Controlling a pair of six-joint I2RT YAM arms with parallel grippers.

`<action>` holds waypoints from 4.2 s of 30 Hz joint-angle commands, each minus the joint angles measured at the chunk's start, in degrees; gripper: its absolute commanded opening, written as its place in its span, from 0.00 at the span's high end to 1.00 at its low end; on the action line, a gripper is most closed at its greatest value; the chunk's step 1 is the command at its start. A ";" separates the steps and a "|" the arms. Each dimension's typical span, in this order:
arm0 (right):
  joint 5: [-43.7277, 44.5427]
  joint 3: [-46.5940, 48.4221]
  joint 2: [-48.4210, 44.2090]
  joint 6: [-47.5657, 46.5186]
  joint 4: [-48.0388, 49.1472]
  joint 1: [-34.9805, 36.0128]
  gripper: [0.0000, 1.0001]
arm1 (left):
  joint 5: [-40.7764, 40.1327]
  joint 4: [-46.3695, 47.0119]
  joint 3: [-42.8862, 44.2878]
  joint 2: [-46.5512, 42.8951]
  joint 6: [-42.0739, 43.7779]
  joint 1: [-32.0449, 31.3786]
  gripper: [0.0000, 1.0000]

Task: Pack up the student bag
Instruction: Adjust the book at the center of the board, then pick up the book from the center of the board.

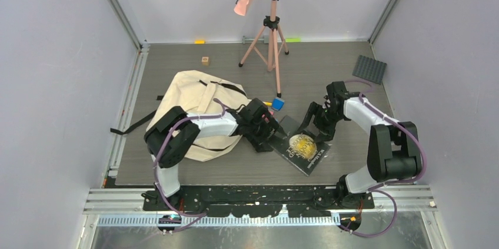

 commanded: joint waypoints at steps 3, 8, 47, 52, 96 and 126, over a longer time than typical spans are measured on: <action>2.02 -2.74 -8.03 3.00 -7.21 0.45 0.21 | -2.64 -3.98 12.06 7.09 14.87 -0.27 0.17; 10.16 3.81 -8.47 -1.48 -11.24 -0.06 0.14 | -8.50 -14.46 20.13 7.14 24.69 -0.02 0.16; -27.68 2.99 9.19 -14.56 4.45 -2.23 0.29 | 4.38 -4.01 17.16 16.60 29.39 3.81 0.80; -26.18 1.89 0.21 -10.80 2.27 -1.64 0.35 | 5.99 -0.23 15.70 17.00 31.58 4.66 0.85; 9.45 10.62 -10.88 -5.33 -12.28 16.33 0.92 | 2.37 -0.55 12.98 10.03 35.01 6.40 0.88; 30.10 28.90 -10.71 -0.15 -14.70 16.37 0.99 | -37.59 -33.54 8.63 -22.76 72.72 1.48 0.16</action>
